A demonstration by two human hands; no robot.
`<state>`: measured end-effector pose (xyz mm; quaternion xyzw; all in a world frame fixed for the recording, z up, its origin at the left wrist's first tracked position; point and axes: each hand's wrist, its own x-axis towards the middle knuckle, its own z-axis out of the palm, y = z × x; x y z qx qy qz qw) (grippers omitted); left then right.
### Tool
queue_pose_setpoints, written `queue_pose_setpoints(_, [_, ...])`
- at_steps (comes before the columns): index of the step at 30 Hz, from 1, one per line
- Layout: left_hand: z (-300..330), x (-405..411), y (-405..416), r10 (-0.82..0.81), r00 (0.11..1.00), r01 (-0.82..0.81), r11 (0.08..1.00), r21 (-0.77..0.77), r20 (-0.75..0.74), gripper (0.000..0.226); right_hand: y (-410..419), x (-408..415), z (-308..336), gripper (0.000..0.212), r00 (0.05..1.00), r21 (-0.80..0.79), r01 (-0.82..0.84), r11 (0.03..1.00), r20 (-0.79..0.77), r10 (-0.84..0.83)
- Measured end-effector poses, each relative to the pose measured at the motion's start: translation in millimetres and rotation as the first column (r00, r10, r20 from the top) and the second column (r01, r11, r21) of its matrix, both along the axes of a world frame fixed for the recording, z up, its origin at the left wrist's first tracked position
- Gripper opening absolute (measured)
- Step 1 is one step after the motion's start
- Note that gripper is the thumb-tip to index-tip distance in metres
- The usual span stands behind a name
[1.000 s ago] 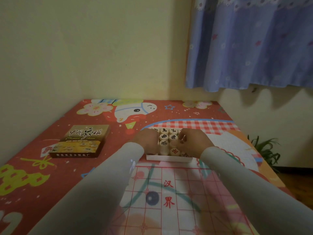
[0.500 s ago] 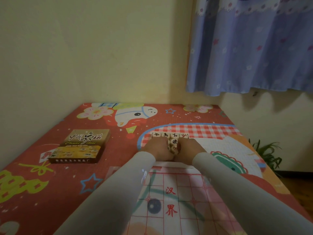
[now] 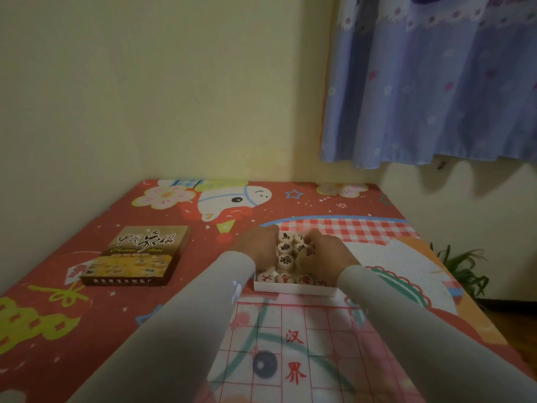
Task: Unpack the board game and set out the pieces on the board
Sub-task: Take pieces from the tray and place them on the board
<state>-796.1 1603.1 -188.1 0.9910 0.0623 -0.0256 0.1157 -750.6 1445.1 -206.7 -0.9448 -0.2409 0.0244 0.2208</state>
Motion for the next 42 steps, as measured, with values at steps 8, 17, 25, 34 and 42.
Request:
queue_pose_setpoints(8, [-25, 8, -3, 0.017, 1.0, -0.016, 1.0, -0.019, 0.025, 0.034, -5, 3, -17, 0.027, 1.0, 0.036, 0.009, 0.999, 0.024, -0.009])
queue_pose_setpoints(17, [-20, 11, -1, 0.021, 0.991, -0.024, 0.999, 0.025, 0.13, 0.032, -8, 1, -26, 0.03, 0.996, 0.138, -0.045, 0.989, 0.078, 0.035])
queue_pose_setpoints(25, [-41, 12, -24, -0.015, 0.984, 0.042, 0.988, -0.149, 0.178, 0.027, -26, -3, -25, 0.033, 0.994, 0.202, -0.035, 0.979, 0.109, 0.013])
queue_pose_setpoints(34, [-63, 12, -29, 0.039, 0.954, 0.022, 0.979, -0.202, 0.296, 0.036, -31, -9, -23, 0.028, 0.998, 0.275, -0.023, 0.961, 0.068, 0.004])
queue_pose_setpoints(42, [-67, 9, -32, 0.053, 0.94, 0.011, 0.983, -0.184, 0.338, 0.039, -34, -12, -21, 0.032, 0.999, 0.263, -0.016, 0.965, 0.051, 0.003])
